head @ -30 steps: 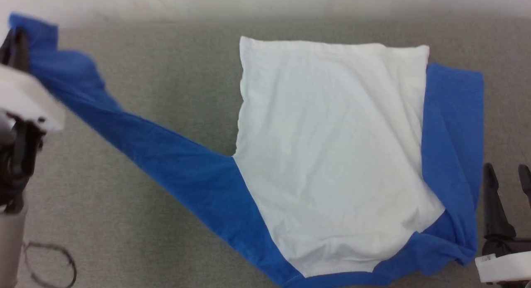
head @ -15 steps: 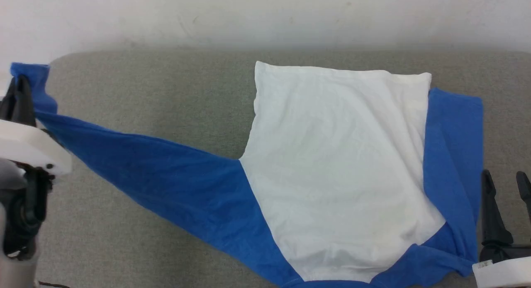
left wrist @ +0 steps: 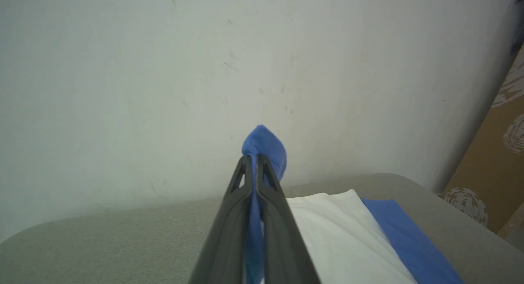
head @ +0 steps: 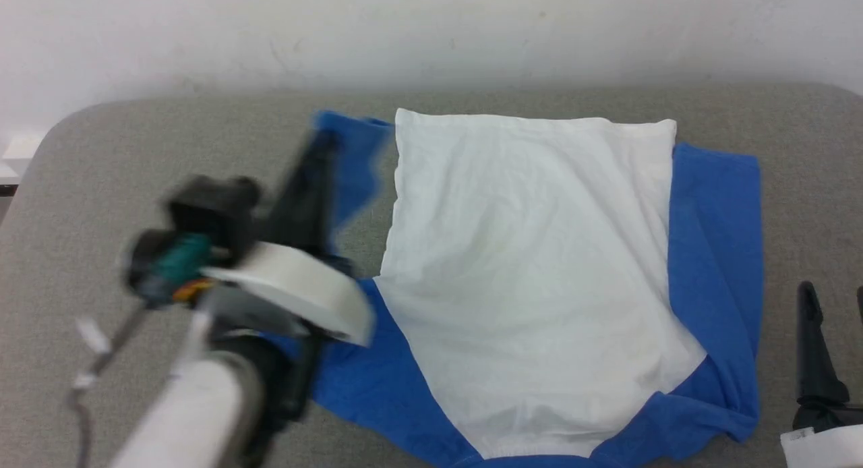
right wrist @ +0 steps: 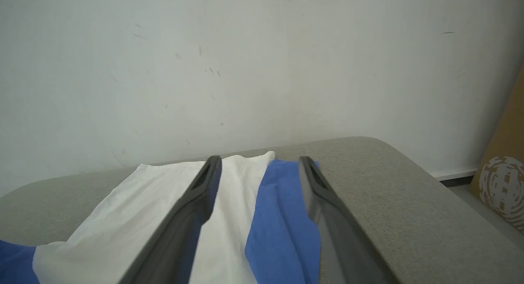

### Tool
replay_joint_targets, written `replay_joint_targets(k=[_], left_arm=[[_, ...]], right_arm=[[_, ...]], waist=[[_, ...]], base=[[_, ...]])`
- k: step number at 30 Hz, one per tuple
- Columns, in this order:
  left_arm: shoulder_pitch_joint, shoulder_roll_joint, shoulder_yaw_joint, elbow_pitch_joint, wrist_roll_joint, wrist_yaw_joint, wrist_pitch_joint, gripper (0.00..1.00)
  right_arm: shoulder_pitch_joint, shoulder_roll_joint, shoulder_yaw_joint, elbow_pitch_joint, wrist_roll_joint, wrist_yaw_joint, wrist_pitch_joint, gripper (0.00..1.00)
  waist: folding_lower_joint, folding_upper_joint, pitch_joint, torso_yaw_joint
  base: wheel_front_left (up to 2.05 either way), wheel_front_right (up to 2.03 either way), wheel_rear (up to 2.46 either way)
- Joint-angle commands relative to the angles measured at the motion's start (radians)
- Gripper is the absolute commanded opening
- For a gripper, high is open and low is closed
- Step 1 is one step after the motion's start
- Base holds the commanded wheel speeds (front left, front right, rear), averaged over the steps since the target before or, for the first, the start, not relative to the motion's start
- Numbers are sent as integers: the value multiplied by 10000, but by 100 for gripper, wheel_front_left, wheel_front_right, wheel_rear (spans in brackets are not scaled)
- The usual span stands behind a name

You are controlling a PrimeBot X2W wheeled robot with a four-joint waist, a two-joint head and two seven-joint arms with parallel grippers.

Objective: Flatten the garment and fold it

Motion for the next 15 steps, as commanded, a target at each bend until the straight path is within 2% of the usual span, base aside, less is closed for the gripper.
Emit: replay_joint_targets(k=[1,5,10,12,15], left_arm=[[-291,-388,-679,-14,288,-181,50,0],[-708,-1478,-2224,546,562,-591,16,0],[-1033,-2854,-3667,1993,577,-1083,-469,0],[-1150,-3180,-4162,2652,469,-1256,-701,0],[-1295,-3349,-4650,3374,324,-1434,-910,0]], right_arm=[[64,27,-70,-41,-8,-13,16,100],[-21,14,-195,-91,1,-13,19,100],[-117,8,-316,-81,69,-13,-13,100],[-149,-4,-337,-72,106,-13,-32,100],[-193,-30,-342,-58,151,-13,-56,100]], waist=[[0,0,24,-36],[0,0,86,-113],[0,0,238,-260],[0,0,339,-333],[0,0,457,-419]], base=[[0,0,0],[0,0,0],[0,0,0],[0,0,0],[0,0,0]])
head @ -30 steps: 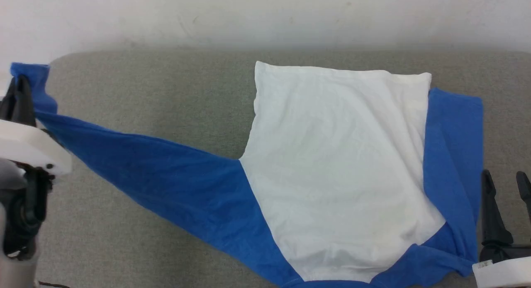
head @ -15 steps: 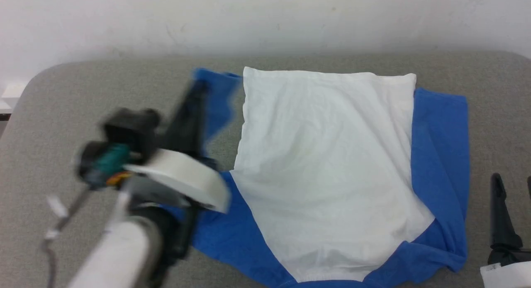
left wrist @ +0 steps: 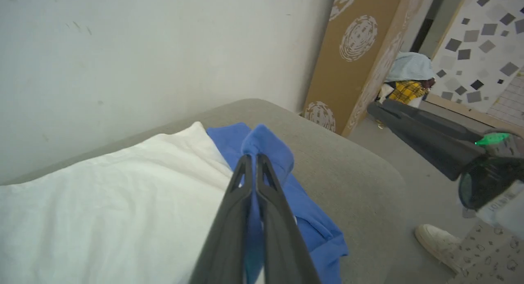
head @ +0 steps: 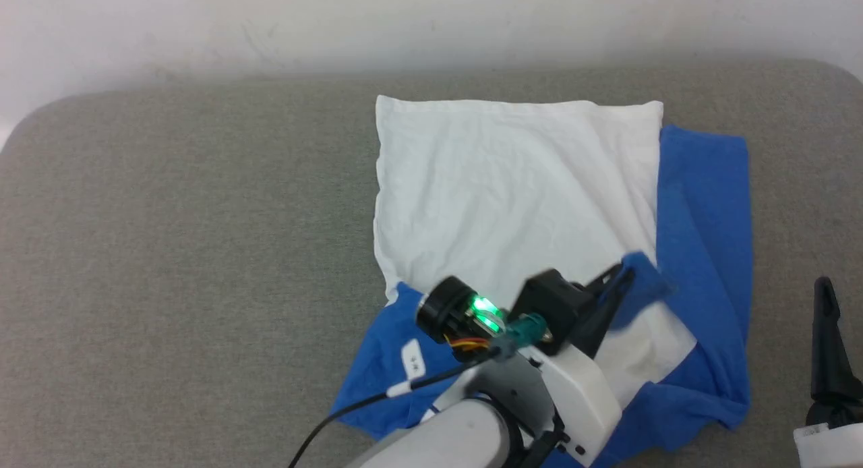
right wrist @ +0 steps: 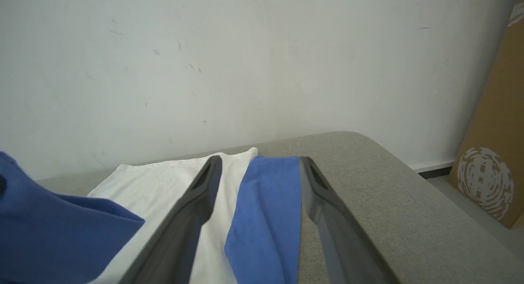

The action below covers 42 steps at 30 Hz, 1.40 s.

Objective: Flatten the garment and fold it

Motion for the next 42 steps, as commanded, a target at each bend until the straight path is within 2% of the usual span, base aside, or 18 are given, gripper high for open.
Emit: replay_joint_targets(k=[1,4,14,21,26,27,28,29,37,42], left_arm=[[-208,-26,-173,294,-132,-78,-124,0],[-515,-77,-812,1115,-660,-126,-516,0],[-1594,-85,-3337,3316,-2681,290,-1074,0],[-1720,-86,-3866,4945,-3768,536,-1032,0],[-1817,-86,-3946,5532,-4243,603,-1024,0],[-1816,-86,-3952,5573,-4343,605,-1044,7],[-1822,-86,-3958,5597,-4435,609,-1073,40],[-1837,-87,-3962,5614,-4495,608,-1104,100],[-2087,-87,-3973,5092,-5038,516,-1659,100],[-2555,-87,-3924,4400,-5741,596,-2395,100]], right_arm=[[-157,-29,-27,8,81,-9,-56,100],[-257,-85,-4,56,161,-9,-103,100],[-637,-372,85,281,405,-9,-249,100],[-948,-557,436,470,501,-9,-228,100],[-1030,-683,408,574,556,-9,-238,100],[-1045,-696,403,591,562,-9,-238,100],[-1058,-704,397,607,563,-9,-236,100],[-1069,-708,391,618,564,-9,-234,100],[-937,-695,322,583,457,-9,-104,100],[-739,-633,267,398,353,-9,65,100]], waist=[[-1,-1,161,-142],[-1,-1,368,-308],[-1,-1,997,-790],[-1,-1,1251,-1207],[-1,-1,1366,-1328],[-1,-1,1376,-1335],[-1,-1,1382,-1336],[-1,-1,1383,-1328],[-1,-1,1033,-971],[-1,-1,662,-617]], base=[[0,0,0],[0,0,0],[0,0,0],[0,0,0],[0,0,0],[0,0,0],[0,0,0],[0,0,0],[0,0,0],[0,0,0]])
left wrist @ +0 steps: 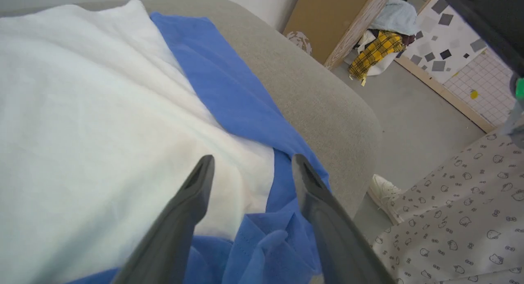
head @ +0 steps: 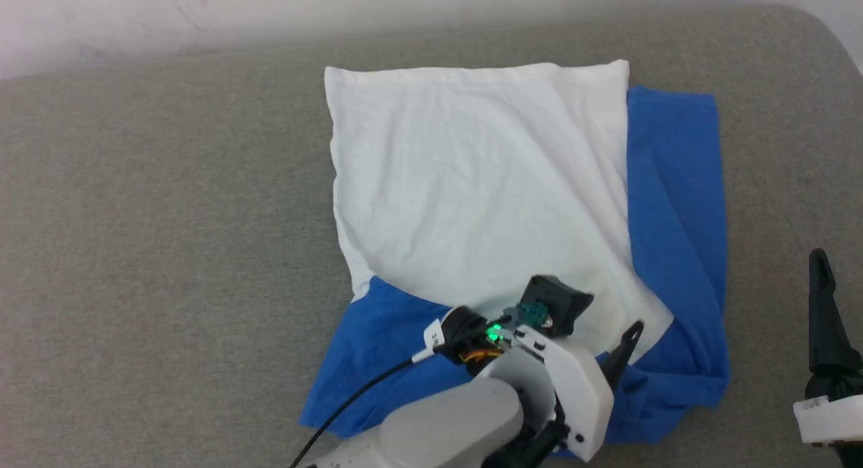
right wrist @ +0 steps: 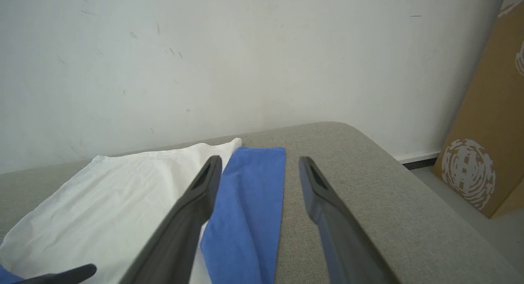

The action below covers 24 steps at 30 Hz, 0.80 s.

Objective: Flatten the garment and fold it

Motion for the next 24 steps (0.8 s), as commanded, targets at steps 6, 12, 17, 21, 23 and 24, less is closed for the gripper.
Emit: replay_joint_targets(k=[6,12,17,21,23,24], left_arm=[[-637,-3,849,-636,-703,439,-1618,100],[18,999,2949,-1727,-107,1429,-2235,100],[2113,2466,5240,-4308,1511,2353,-2248,100],[3980,3471,6462,-6100,2540,2882,-2250,100],[4806,3876,6984,-6851,3217,3079,-2250,100],[5229,4122,7170,-7080,3562,3151,-2250,100]], right_arm=[[318,223,-72,-276,-245,-9,222,100],[587,428,-36,-411,-375,-9,301,100],[754,547,30,-477,-433,-9,323,100],[864,605,48,-505,-433,-9,320,100],[906,631,29,-517,-417,-9,302,100],[927,643,24,-515,-405,-9,294,100]], waist=[[0,0,-679,586],[0,0,-987,806],[0,0,-1099,878],[0,0,-1102,947],[0,0,-1078,1004],[0,0,-1064,1029]], base=[[0,0,0],[0,0,0],[0,0,0],[0,0,0],[0,0,0],[0,0,0]])
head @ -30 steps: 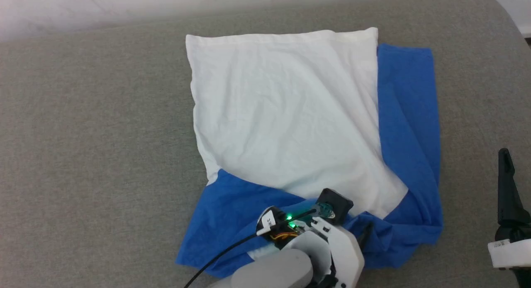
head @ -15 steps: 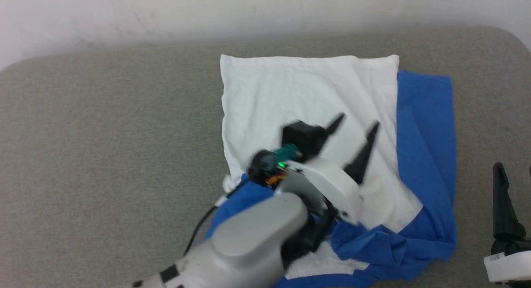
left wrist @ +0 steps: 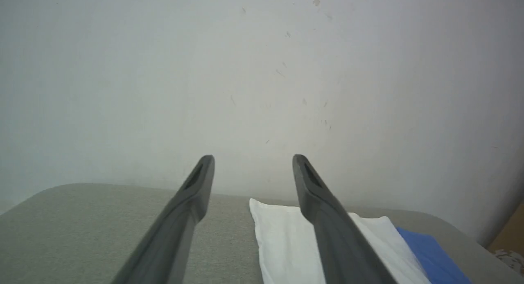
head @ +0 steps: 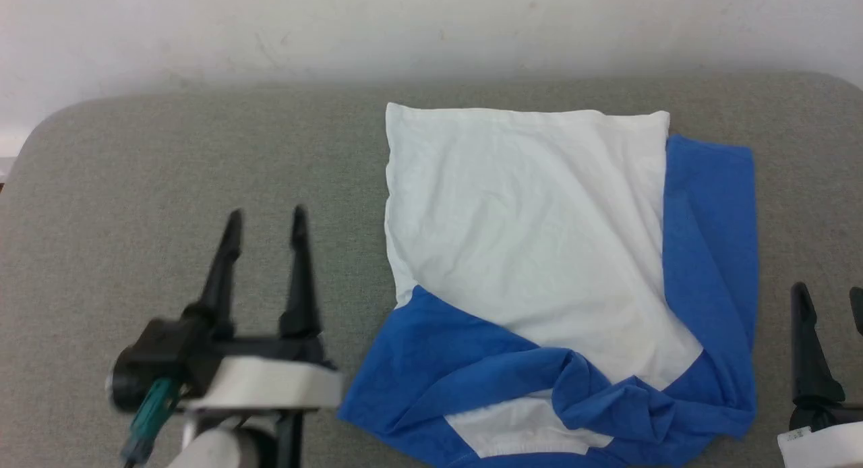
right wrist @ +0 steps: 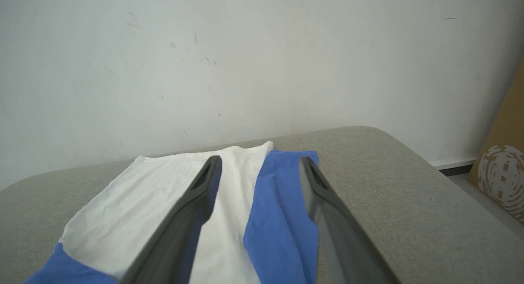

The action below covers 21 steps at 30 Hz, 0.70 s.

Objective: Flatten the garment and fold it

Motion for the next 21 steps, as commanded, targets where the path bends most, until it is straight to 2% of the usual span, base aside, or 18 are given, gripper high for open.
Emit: replay_joint_targets(k=[1,4,6,9,12,13,16,21], left_arm=[[718,348,322,-291,490,102,-45,100],[1850,476,835,-675,952,176,-46,100],[2391,201,1193,-944,1021,23,-46,100],[2959,-256,1582,-963,1264,-513,-46,100],[3374,-805,1818,-742,1533,-1237,-46,100],[3374,-805,1818,-742,1533,-1237,-46,100],[3651,-1339,2107,-387,1819,-1842,-47,100],[3745,-2051,2570,-94,2336,-2600,-47,100]], right_arm=[[93,33,-19,-19,-10,-9,-44,100],[150,62,13,62,41,-9,-83,100],[175,81,39,130,83,-9,-132,100],[188,104,112,270,155,-9,-200,100],[219,119,200,461,230,-9,-274,100],[219,119,200,461,230,-9,-274,100],[259,126,248,724,315,-9,-395,100],[56,64,206,917,353,-9,-441,100]], waist=[[1,-1,47,68],[1,-1,74,144],[1,-1,97,196],[1,-1,132,235],[1,-1,164,228],[1,-1,164,228],[1,-1,230,222],[1,-1,503,170]], base=[[0,0,0],[0,0,0],[0,0,0],[0,0,0],[0,0,0],[0,0,0],[0,0,0],[0,0,0]])
